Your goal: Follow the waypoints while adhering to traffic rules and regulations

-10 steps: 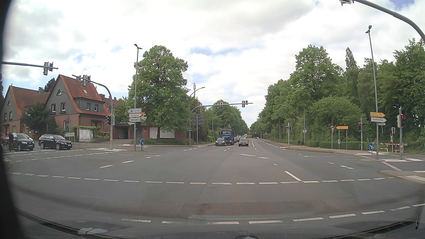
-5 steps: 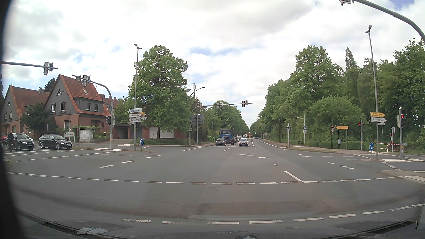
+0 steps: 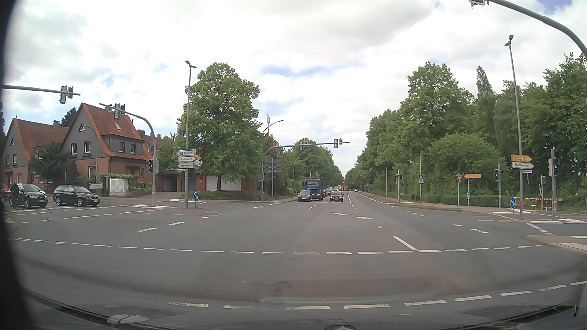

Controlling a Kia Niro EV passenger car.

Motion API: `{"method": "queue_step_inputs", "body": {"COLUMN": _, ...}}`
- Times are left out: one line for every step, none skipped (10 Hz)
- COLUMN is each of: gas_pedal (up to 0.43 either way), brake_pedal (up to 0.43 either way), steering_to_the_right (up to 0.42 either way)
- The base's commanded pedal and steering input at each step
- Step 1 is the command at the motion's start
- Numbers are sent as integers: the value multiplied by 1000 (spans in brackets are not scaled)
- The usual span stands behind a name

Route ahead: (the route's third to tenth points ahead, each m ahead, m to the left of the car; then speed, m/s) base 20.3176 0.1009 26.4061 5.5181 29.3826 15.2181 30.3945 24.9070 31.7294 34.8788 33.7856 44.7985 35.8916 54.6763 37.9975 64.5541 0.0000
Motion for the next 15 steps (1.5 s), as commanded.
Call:
{"method": "queue_step_inputs", "body": {"gas_pedal": 0, "brake_pedal": 0, "steering_to_the_right": 8}}
{"method": "queue_step_inputs", "body": {"gas_pedal": 0, "brake_pedal": 0, "steering_to_the_right": 8}}
{"method": "queue_step_inputs", "body": {"gas_pedal": 0, "brake_pedal": 0, "steering_to_the_right": 8}}
{"method": "queue_step_inputs", "body": {"gas_pedal": 0, "brake_pedal": 0, "steering_to_the_right": 8}}
{"method": "queue_step_inputs", "body": {"gas_pedal": 0, "brake_pedal": 0, "steering_to_the_right": 8}}
{"method": "queue_step_inputs", "body": {"gas_pedal": 0, "brake_pedal": 0, "steering_to_the_right": 8}}
{"method": "queue_step_inputs", "body": {"gas_pedal": 0, "brake_pedal": 0, "steering_to_the_right": 8}}
{"method": "queue_step_inputs", "body": {"gas_pedal": 0, "brake_pedal": 0, "steering_to_the_right": 8}}
{"method": "queue_step_inputs", "body": {"gas_pedal": 0, "brake_pedal": 0, "steering_to_the_right": 8}}
{"method": "queue_step_inputs", "body": {"gas_pedal": 0, "brake_pedal": 0, "steering_to_the_right": 8}}
{"method": "queue_step_inputs", "body": {"gas_pedal": 0, "brake_pedal": 0, "steering_to_the_right": 8}}
{"method": "queue_step_inputs", "body": {"gas_pedal": 0, "brake_pedal": 0, "steering_to_the_right": 8}}
{"method": "queue_step_inputs", "body": {"gas_pedal": 0, "brake_pedal": 0, "steering_to_the_right": 8}}
{"method": "queue_step_inputs", "body": {"gas_pedal": 0, "brake_pedal": 0, "steering_to_the_right": 8}}
{"method": "queue_step_inputs", "body": {"gas_pedal": 0, "brake_pedal": 0, "steering_to_the_right": 8}}
